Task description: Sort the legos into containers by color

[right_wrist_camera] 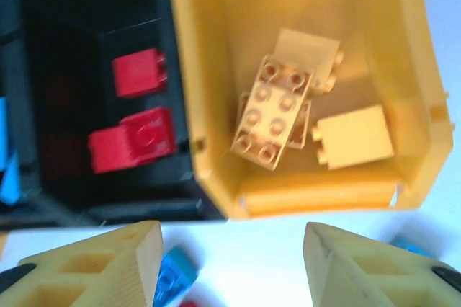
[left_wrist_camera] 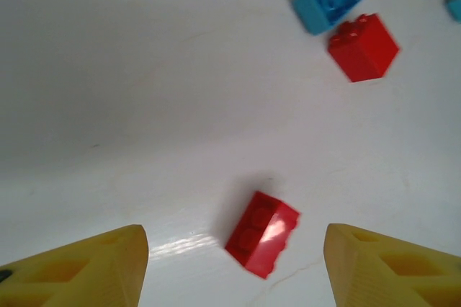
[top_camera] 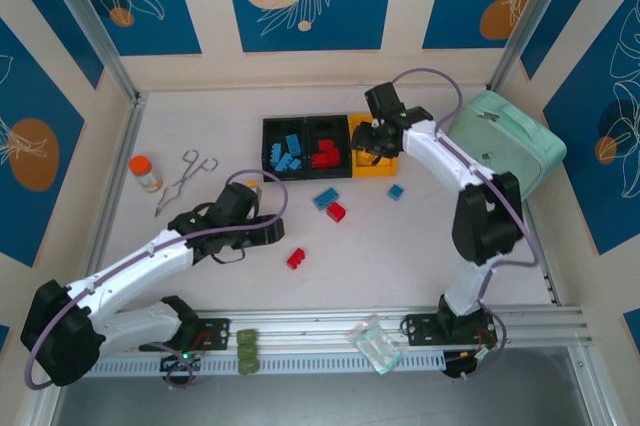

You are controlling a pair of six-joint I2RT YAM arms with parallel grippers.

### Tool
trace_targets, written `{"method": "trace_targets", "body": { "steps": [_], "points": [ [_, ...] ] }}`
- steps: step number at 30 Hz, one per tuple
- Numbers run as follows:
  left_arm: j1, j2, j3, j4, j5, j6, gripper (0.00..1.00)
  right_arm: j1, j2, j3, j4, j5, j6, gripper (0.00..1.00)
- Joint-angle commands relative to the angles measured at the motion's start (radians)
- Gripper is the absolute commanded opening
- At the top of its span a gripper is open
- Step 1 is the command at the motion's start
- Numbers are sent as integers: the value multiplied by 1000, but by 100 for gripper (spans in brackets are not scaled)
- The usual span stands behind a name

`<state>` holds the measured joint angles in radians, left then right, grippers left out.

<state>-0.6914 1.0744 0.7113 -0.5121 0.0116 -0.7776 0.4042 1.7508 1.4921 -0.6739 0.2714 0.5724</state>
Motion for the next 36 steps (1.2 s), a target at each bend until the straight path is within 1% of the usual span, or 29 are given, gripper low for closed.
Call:
{"method": "trace_targets", "body": {
  "steps": [1,7,9,13,18,20,22,23,25,32,36],
  "points": [
    [29,-21,52,-135,-124,14,68,39,-122,-106,55,-42,2,55],
    [126,-5,80,-198,-179,42,70,108,-341,-308,117,-111,10,61],
    [150,15,88,-208,-196,50,73,138,-397,-356,121,-120,22,63],
    [189,63,95,-204,-254,65,75,231,-497,-439,125,-126,43,63],
    [224,128,88,-151,-269,70,76,347,-592,-545,169,-138,82,63],
    [240,161,89,-140,-273,70,77,387,-612,-572,192,-135,87,64],
    [253,192,89,-125,-291,66,79,430,-625,-590,202,-119,93,66],
    [259,205,89,-120,-303,64,81,444,-628,-597,208,-113,98,67],
    [273,239,85,-90,-315,61,82,468,-628,-615,228,-110,117,67],
    [320,370,96,-5,-313,47,81,497,-599,-623,257,-106,143,67],
    [336,440,113,17,-314,41,78,501,-588,-616,255,-107,144,66]
  ]
}}
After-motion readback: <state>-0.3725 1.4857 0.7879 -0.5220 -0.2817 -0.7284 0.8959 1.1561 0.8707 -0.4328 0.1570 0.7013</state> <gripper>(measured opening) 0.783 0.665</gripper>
